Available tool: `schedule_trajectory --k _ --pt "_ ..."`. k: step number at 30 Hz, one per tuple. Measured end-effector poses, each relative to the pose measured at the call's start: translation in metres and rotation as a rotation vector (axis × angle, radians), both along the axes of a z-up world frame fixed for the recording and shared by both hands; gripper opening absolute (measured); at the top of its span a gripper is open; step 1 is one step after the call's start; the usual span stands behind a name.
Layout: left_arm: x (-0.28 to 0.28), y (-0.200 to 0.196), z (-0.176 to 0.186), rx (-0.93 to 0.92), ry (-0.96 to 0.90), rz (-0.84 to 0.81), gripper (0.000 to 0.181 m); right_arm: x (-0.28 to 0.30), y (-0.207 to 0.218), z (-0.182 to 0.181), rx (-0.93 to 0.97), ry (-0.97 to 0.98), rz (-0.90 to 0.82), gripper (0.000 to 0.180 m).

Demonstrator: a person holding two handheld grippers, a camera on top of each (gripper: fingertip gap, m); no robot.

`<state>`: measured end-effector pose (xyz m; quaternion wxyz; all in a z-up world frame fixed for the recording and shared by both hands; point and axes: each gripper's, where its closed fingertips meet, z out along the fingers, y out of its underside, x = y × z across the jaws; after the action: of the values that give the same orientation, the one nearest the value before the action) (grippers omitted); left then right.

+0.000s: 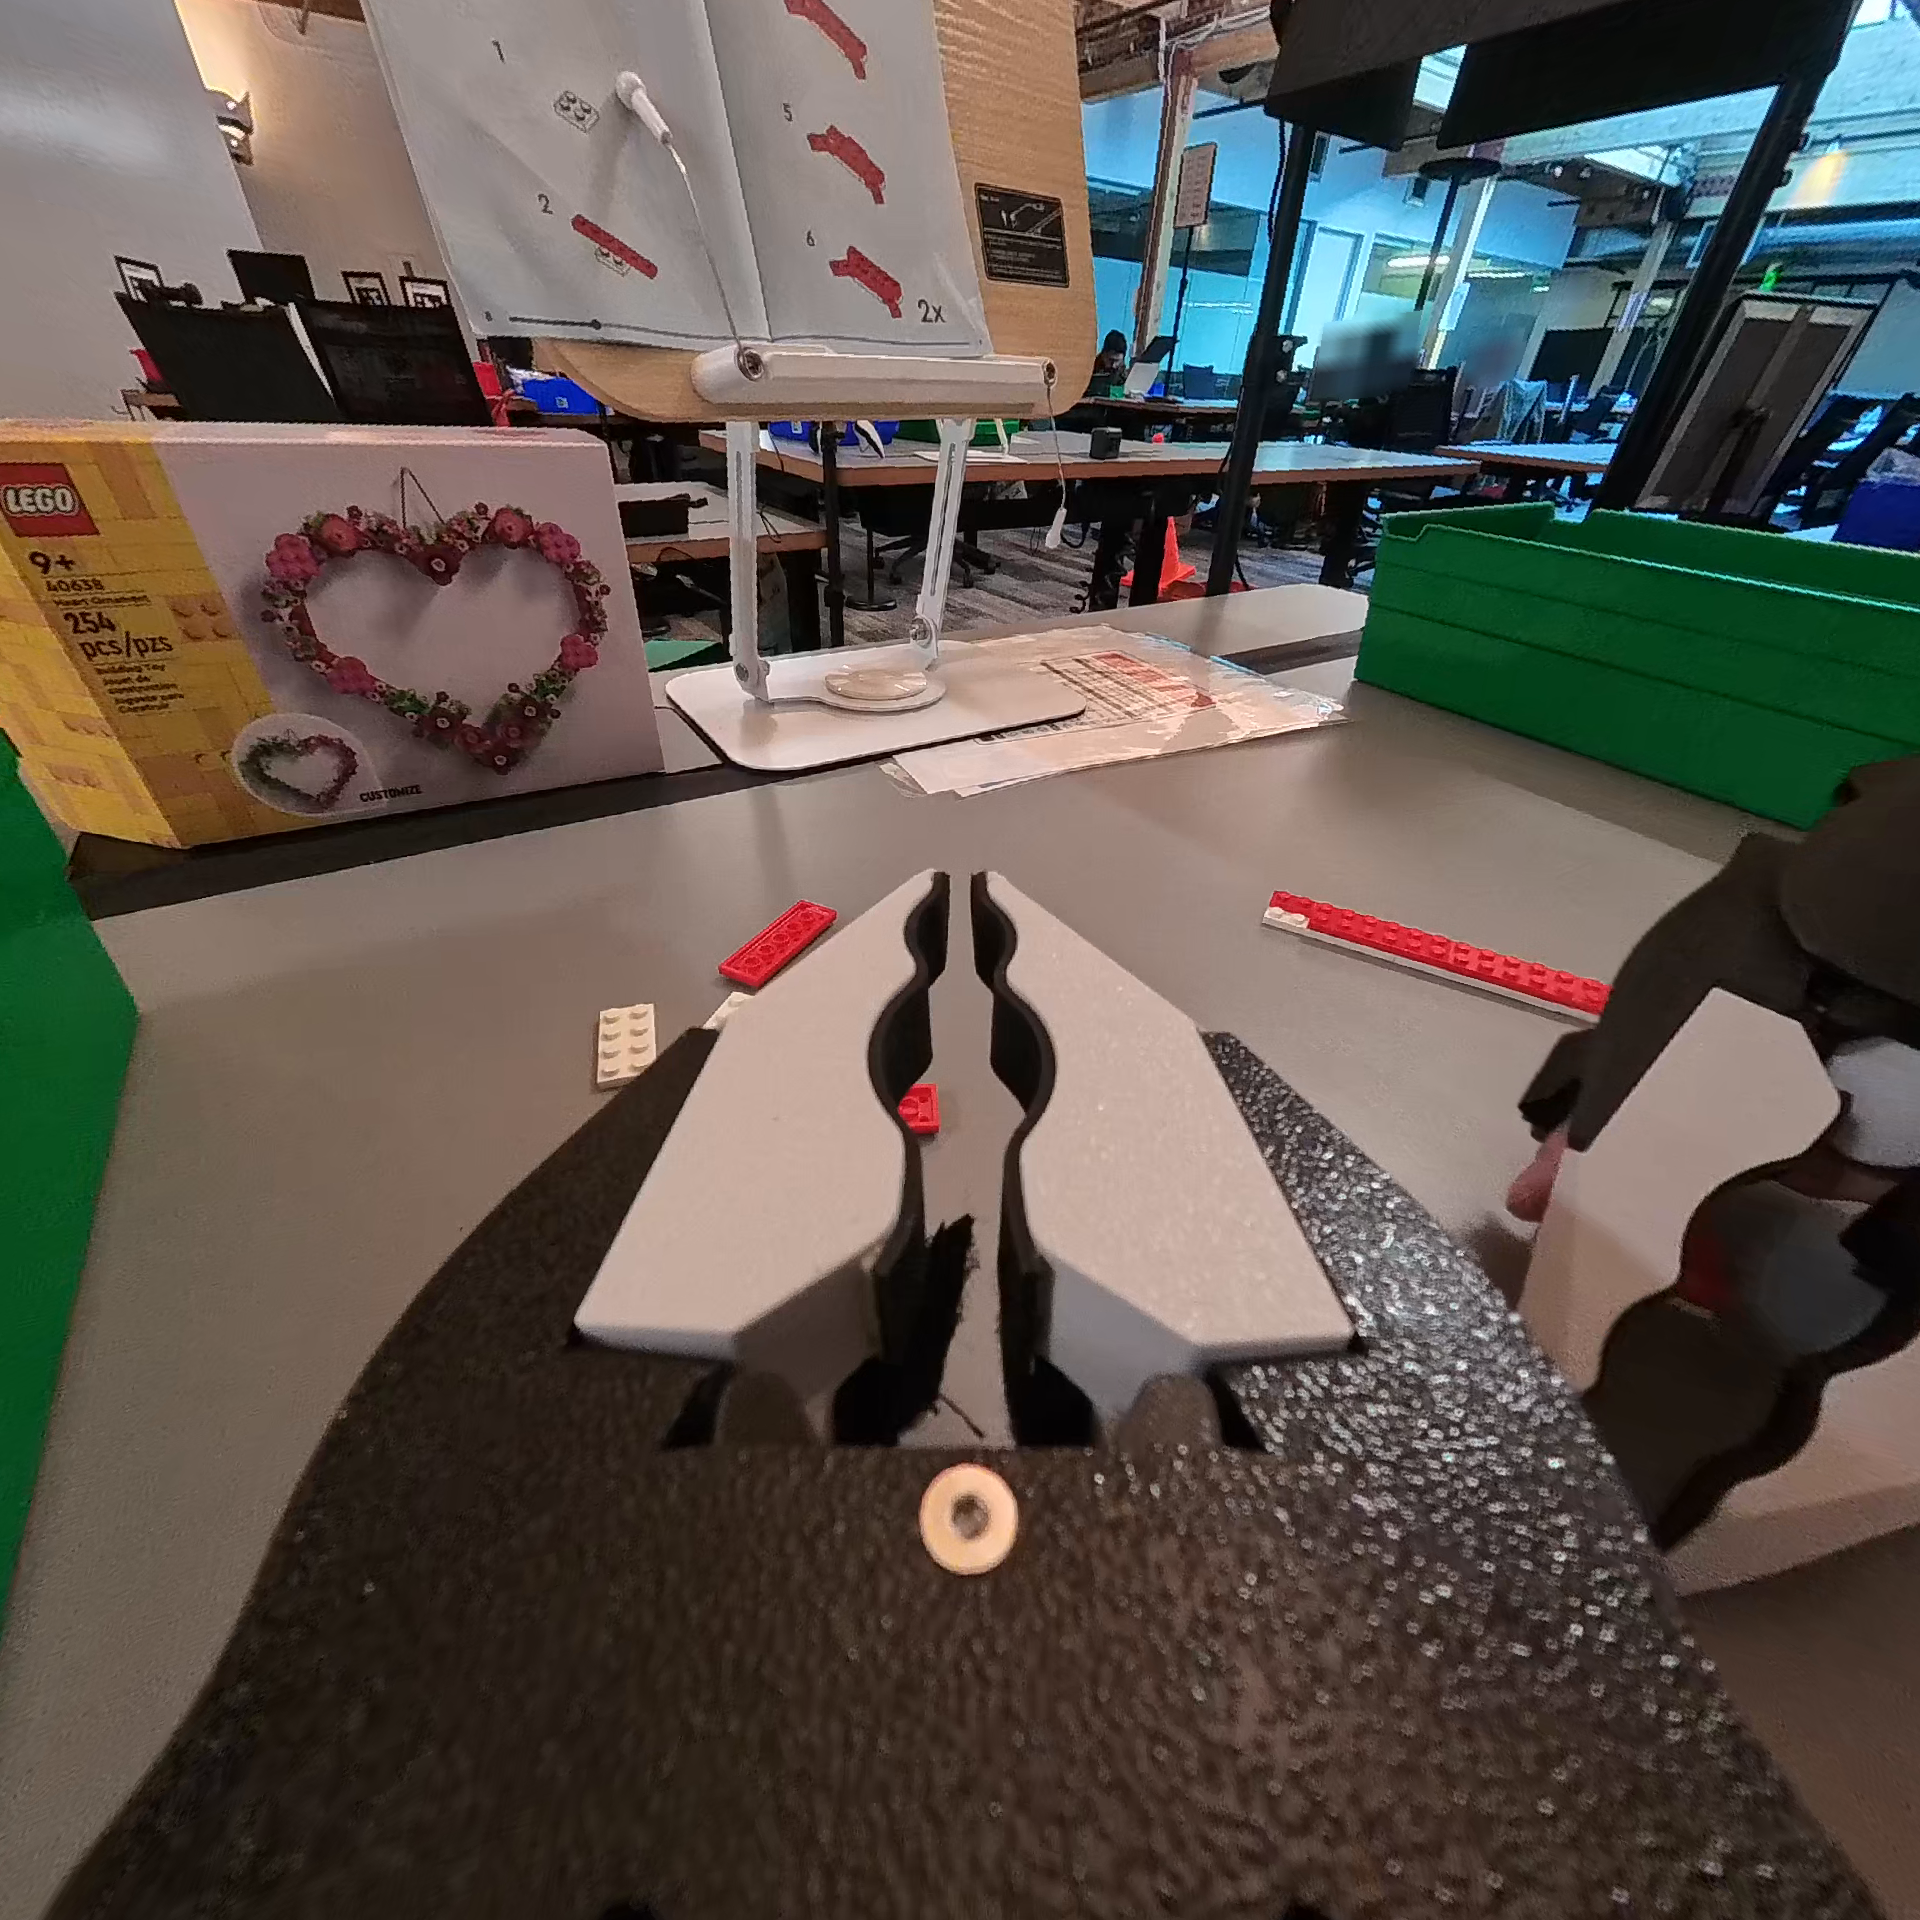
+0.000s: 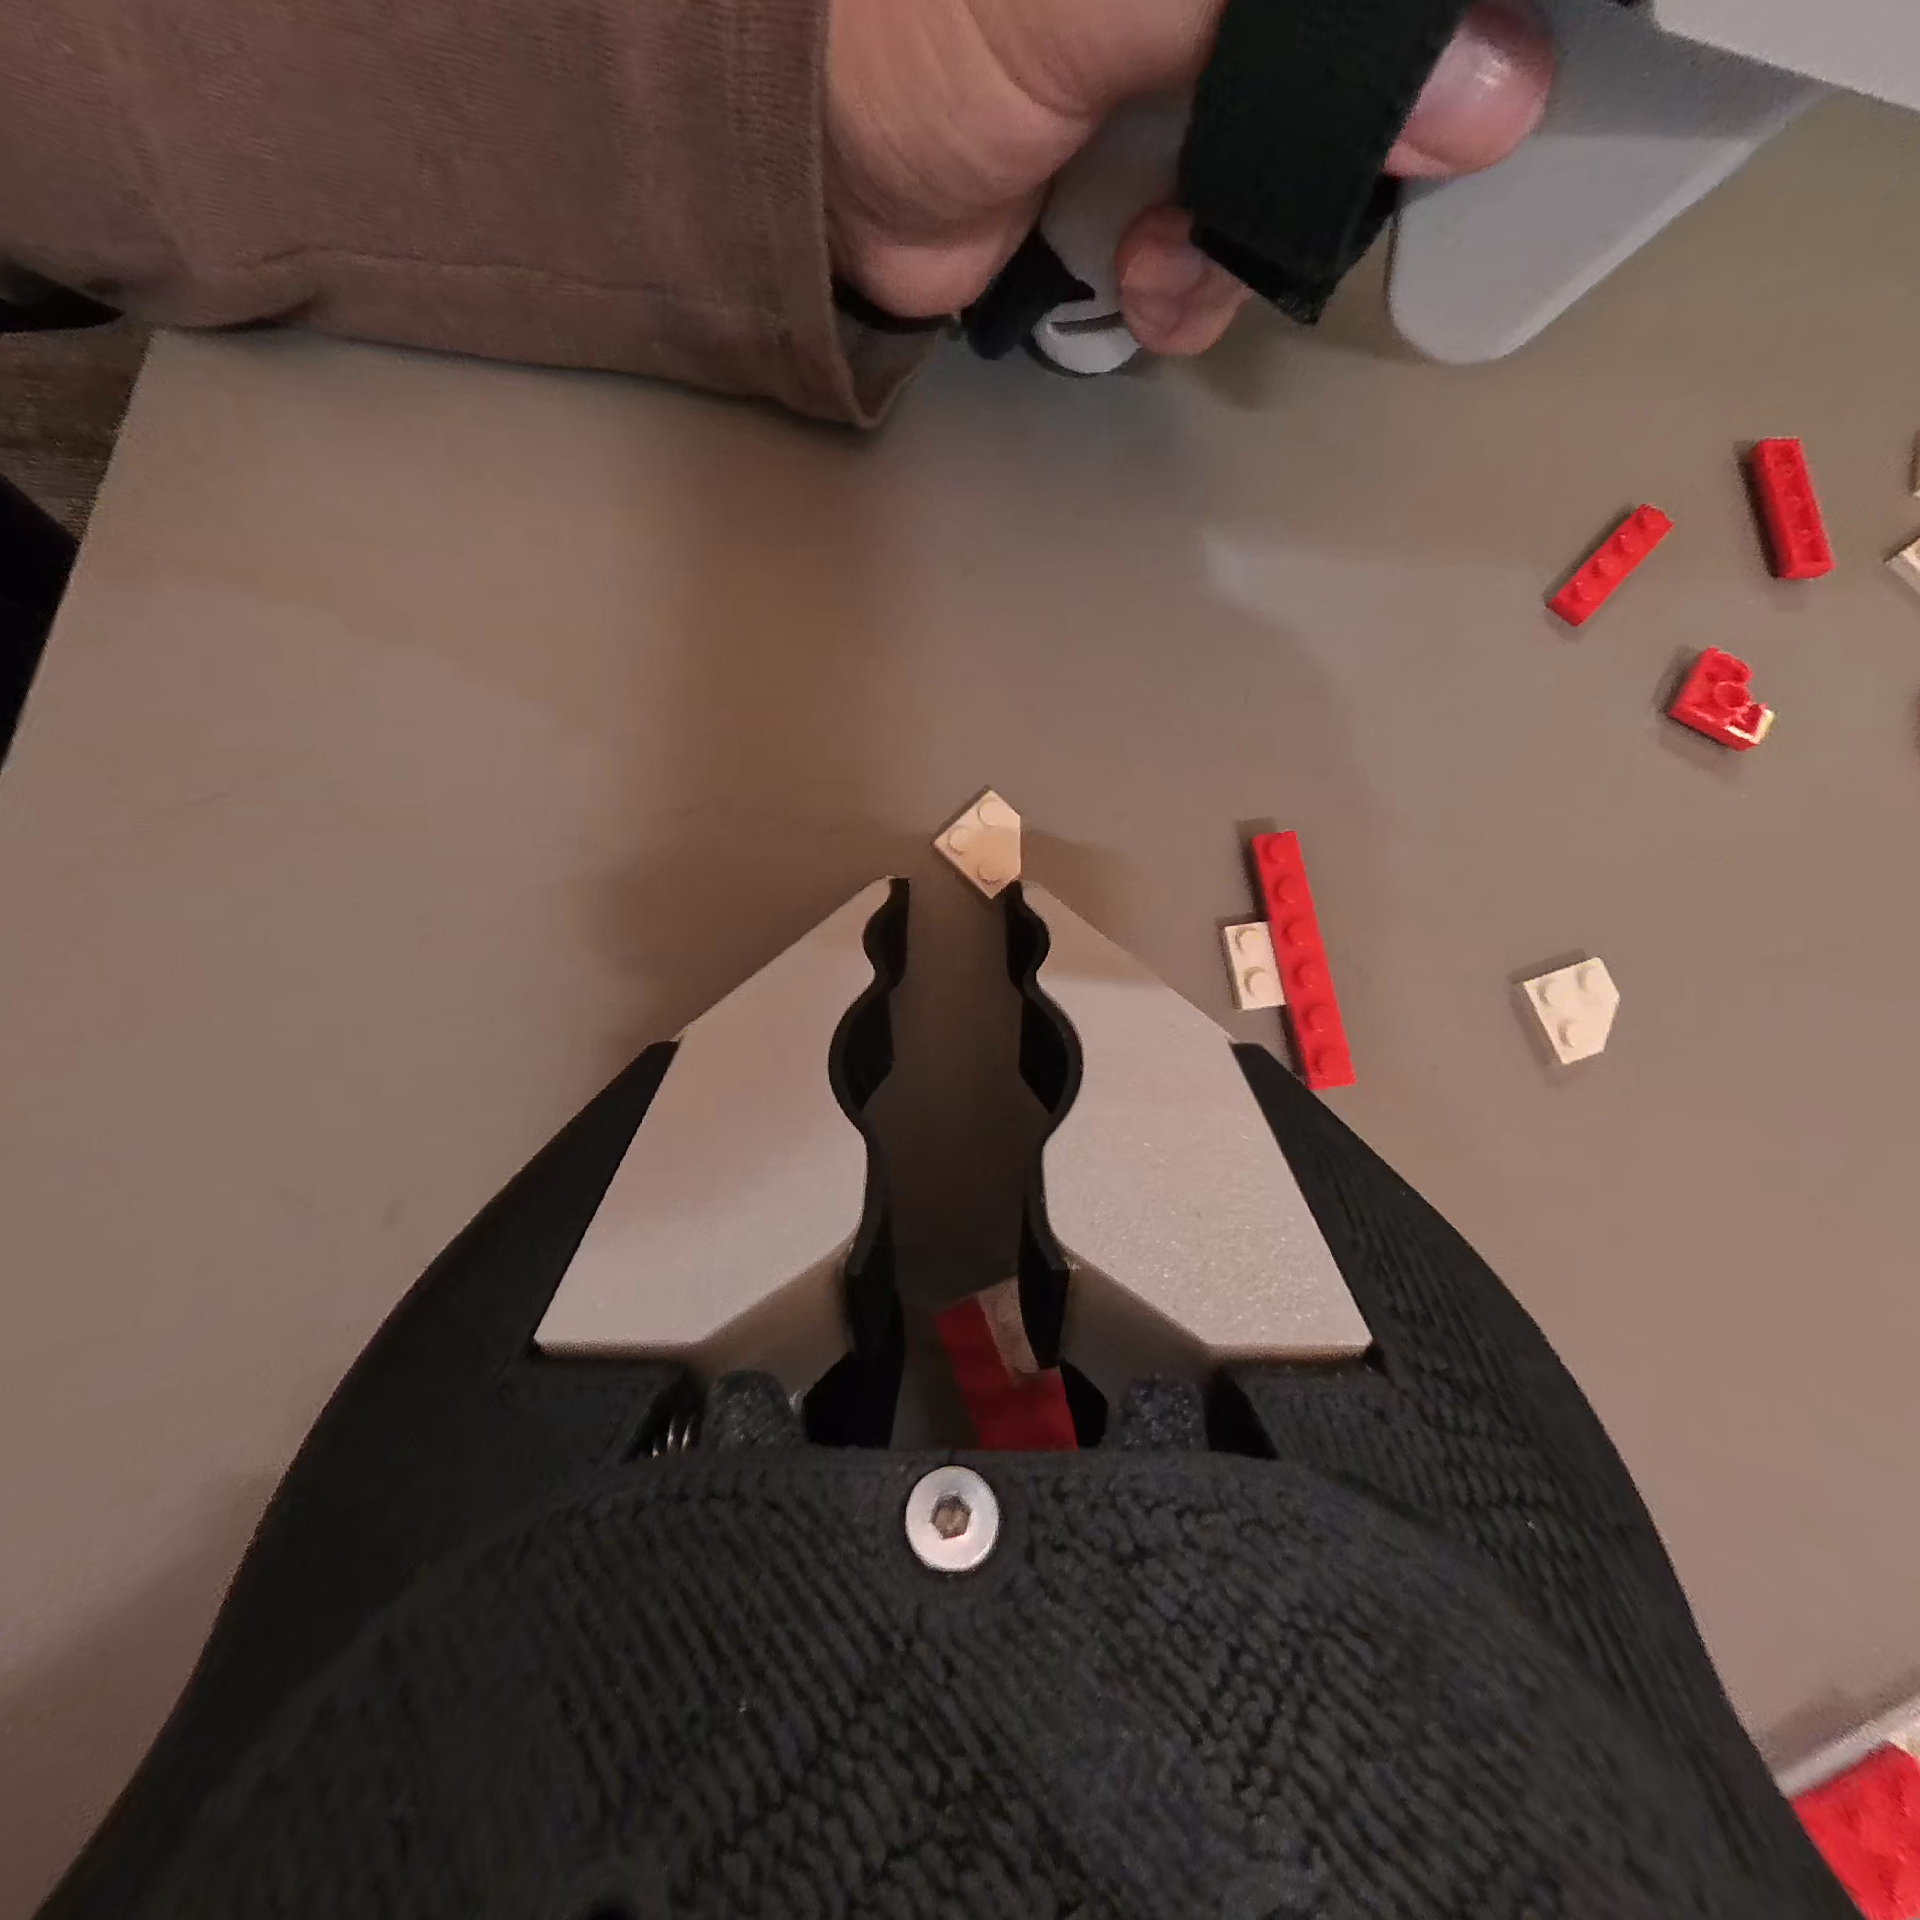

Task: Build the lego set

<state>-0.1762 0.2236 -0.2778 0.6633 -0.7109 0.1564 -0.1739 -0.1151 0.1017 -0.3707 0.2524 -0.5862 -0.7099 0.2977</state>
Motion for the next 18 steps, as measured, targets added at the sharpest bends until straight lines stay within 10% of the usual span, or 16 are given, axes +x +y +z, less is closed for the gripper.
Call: schedule_trajectory --k 18 --pt "0.002 0.000 -0.001 -0.003 0.009 -0.004 0.001 -0.008 0.025 0.004 0.165 0.033 -0.121 0.012"
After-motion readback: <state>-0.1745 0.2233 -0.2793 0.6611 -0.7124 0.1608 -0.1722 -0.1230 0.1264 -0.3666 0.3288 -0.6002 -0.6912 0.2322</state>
